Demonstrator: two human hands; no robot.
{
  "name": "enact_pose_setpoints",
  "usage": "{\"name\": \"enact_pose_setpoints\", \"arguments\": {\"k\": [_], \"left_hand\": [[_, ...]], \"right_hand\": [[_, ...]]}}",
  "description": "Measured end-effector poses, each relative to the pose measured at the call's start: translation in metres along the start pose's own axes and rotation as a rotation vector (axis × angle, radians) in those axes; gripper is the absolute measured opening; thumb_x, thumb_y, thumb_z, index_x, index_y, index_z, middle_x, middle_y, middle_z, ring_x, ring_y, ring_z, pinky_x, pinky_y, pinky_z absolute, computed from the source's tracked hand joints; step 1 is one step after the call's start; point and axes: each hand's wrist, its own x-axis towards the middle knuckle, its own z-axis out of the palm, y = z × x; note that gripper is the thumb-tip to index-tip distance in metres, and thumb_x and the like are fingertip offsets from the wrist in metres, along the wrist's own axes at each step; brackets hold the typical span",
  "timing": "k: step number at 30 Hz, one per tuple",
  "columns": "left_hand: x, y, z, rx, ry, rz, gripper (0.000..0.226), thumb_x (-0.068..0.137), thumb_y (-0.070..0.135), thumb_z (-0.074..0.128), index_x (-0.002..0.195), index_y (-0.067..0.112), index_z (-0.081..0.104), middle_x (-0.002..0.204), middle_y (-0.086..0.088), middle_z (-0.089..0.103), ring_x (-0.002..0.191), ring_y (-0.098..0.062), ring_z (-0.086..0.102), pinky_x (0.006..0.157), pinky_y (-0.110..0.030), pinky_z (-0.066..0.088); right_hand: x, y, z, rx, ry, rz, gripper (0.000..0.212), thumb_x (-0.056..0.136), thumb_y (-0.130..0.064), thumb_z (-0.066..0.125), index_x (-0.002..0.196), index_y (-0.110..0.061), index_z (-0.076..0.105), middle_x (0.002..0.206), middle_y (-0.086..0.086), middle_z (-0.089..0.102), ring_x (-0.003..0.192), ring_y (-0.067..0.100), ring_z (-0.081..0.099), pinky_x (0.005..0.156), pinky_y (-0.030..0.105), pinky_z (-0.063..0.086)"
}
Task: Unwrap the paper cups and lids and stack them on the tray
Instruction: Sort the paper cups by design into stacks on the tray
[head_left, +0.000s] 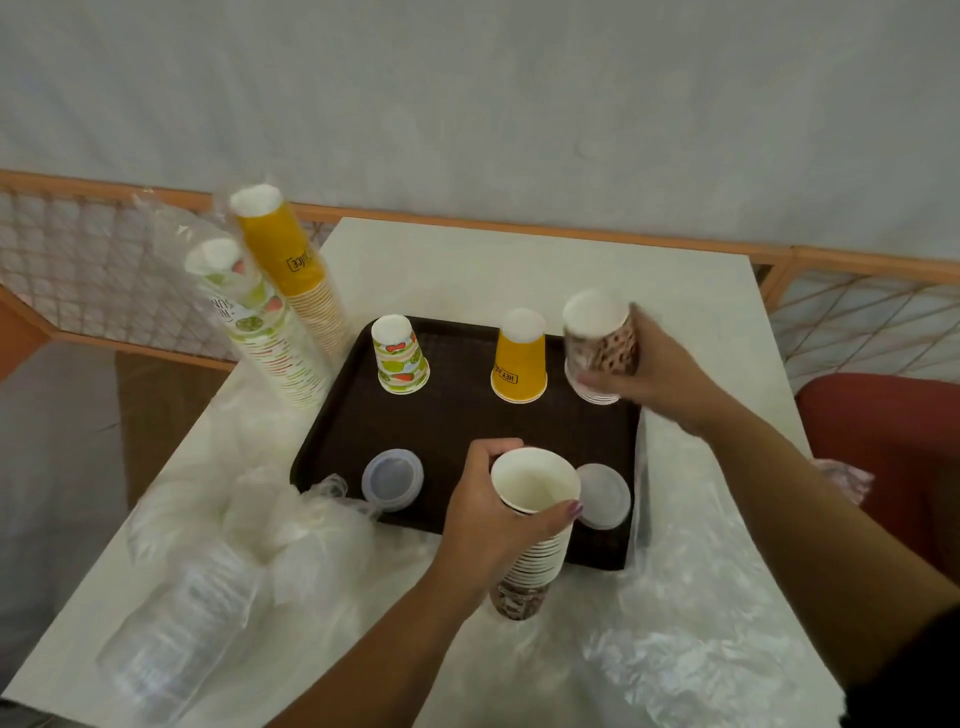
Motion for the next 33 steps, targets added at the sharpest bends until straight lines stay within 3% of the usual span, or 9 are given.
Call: {"name": "enact_pose_setpoints", "arguments": {"k": [3, 8, 14, 18, 22, 24, 27, 30, 33], "left_hand": [[0.002, -0.001, -0.001, 0.000, -0.001, -0.009, 0.068, 0.059, 0.024, 0.088, 0.109, 0.035, 0.043, 0.105, 0.013, 0.056, 0.097, -0.006, 0.057, 0.067, -0.008, 0.048], [0.004, -0.005, -0.002, -0.003, -0.018, -0.027, 0.072, 0.059, 0.027, 0.088, 0.115, 0.032, 0.044, 0.108, 0.014, 0.056, 0.100, -0.007, 0.057, 0.077, -0.019, 0.053], [0.007, -0.006, -0.003, 0.003, -0.050, -0.030, 0.074, 0.058, 0.027, 0.088, 0.117, 0.031, 0.044, 0.110, 0.012, 0.056, 0.103, -0.010, 0.057, 0.082, -0.026, 0.055], [0.006, -0.004, -0.003, 0.011, -0.060, -0.027, 0.074, 0.058, 0.023, 0.088, 0.116, 0.033, 0.042, 0.109, 0.014, 0.054, 0.103, -0.009, 0.056, 0.076, -0.015, 0.053], [0.005, -0.004, -0.002, 0.033, -0.051, -0.013, 0.075, 0.056, 0.023, 0.089, 0.113, 0.034, 0.042, 0.108, 0.016, 0.055, 0.101, -0.006, 0.056, 0.072, -0.011, 0.050], [0.006, -0.005, -0.002, 0.053, -0.047, 0.005, 0.073, 0.056, 0.024, 0.090, 0.109, 0.036, 0.041, 0.107, 0.017, 0.054, 0.101, -0.004, 0.055, 0.071, -0.009, 0.048], [0.005, -0.007, 0.000, 0.041, -0.042, 0.014, 0.070, 0.055, 0.026, 0.090, 0.104, 0.039, 0.042, 0.107, 0.015, 0.055, 0.101, -0.005, 0.055, 0.072, -0.011, 0.047], [0.005, -0.010, 0.004, 0.032, -0.046, 0.034, 0.069, 0.055, 0.024, 0.090, 0.104, 0.037, 0.044, 0.107, 0.012, 0.059, 0.101, -0.008, 0.058, 0.074, -0.012, 0.048], [0.008, -0.009, 0.005, 0.045, -0.047, 0.044, 0.077, 0.056, 0.019, 0.089, 0.109, 0.041, 0.037, 0.106, 0.022, 0.052, 0.098, -0.001, 0.055, 0.071, -0.004, 0.045]], "right_hand": [[0.033, 0.023, -0.004, 0.236, 0.252, 0.042, 0.068, 0.075, -0.020, 0.078, 0.130, -0.016, 0.039, 0.122, 0.000, 0.055, 0.113, 0.016, 0.053, 0.095, 0.035, 0.047], [0.063, 0.050, -0.002, 0.350, 0.431, 0.100, 0.071, 0.075, -0.019, 0.079, 0.132, -0.016, 0.037, 0.126, 0.003, 0.053, 0.116, 0.019, 0.053, 0.099, 0.045, 0.047], [0.069, 0.064, 0.006, 0.075, 0.480, 0.007, 0.063, 0.080, -0.023, 0.073, 0.136, -0.031, 0.043, 0.126, -0.003, 0.054, 0.115, 0.014, 0.051, 0.097, 0.034, 0.043], [0.069, 0.072, 0.012, -0.251, 0.360, -0.007, 0.048, 0.094, -0.022, 0.056, 0.140, -0.020, 0.045, 0.142, 0.006, 0.042, 0.128, 0.022, 0.042, 0.106, 0.034, 0.037], [0.060, 0.053, 0.012, -0.472, 0.374, 0.051, 0.063, 0.091, -0.035, 0.059, 0.146, -0.026, 0.031, 0.151, 0.004, 0.033, 0.144, 0.027, 0.017, 0.112, 0.055, 0.016], [0.046, 0.027, 0.016, -0.443, 0.400, -0.094, 0.066, 0.086, -0.036, 0.066, 0.144, -0.025, 0.036, 0.149, 0.004, 0.035, 0.142, 0.025, 0.025, 0.111, 0.042, 0.023], [0.008, -0.017, 0.018, -0.242, 0.039, -0.132, 0.054, 0.082, -0.042, 0.067, 0.131, -0.025, 0.053, 0.133, -0.002, 0.050, 0.119, 0.010, 0.049, 0.092, 0.007, 0.035], [-0.025, -0.040, 0.028, -0.460, -0.479, -0.045, 0.069, 0.076, -0.059, 0.062, 0.137, -0.032, 0.043, 0.133, -0.009, 0.046, 0.118, 0.009, 0.048, 0.094, 0.020, 0.041], [-0.044, -0.043, 0.046, -0.570, -0.527, -0.055, 0.077, 0.074, -0.059, 0.068, 0.140, -0.036, 0.036, 0.131, -0.012, 0.045, 0.114, 0.007, 0.045, 0.098, 0.025, 0.041]]}}
